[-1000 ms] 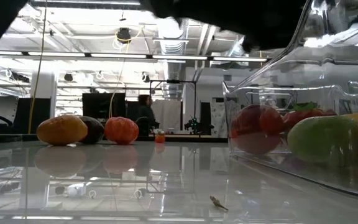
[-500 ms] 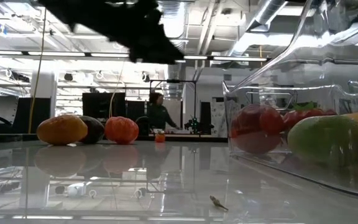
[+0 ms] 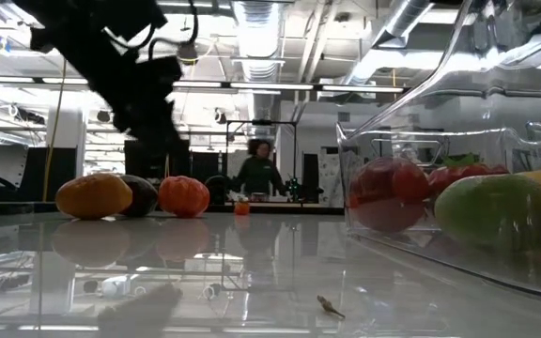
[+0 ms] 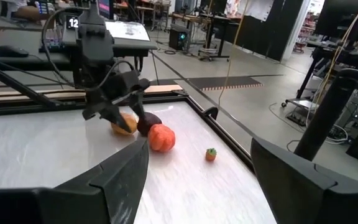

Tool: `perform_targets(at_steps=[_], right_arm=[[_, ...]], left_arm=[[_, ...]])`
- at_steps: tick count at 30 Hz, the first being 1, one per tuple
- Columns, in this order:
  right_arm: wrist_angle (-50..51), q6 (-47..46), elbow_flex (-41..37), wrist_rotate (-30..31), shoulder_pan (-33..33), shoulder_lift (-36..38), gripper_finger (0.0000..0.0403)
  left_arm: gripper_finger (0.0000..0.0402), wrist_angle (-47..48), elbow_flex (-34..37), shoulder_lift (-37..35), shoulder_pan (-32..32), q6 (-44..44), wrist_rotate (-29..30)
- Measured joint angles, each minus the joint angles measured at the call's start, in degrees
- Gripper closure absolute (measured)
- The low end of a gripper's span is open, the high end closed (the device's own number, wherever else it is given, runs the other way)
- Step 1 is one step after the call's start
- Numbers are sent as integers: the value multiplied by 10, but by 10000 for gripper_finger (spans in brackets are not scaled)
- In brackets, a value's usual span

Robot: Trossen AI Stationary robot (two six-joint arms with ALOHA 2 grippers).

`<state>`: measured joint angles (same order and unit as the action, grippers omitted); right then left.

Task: Sort produce into baskets
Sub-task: Put the potato into the right transparent bin

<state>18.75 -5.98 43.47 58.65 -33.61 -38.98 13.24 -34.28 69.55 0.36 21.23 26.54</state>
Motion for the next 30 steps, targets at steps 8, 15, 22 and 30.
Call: perform_targets(at_steps=[8, 15, 22, 30], right_arm=[[1, -1, 0, 0, 12, -1, 92], [1, -7, 0, -1, 23, -14, 92], [-1, -6, 0, -2, 23, -19, 92], [-6, -6, 0, -2, 23, -19, 92]], left_arm=[[140, 135, 6, 1, -40, 51, -3], [81, 208, 6, 1, -73, 85, 44], [69, 282, 15, 1, -99, 111, 115], [94, 223, 93, 2, -99, 146, 67]])
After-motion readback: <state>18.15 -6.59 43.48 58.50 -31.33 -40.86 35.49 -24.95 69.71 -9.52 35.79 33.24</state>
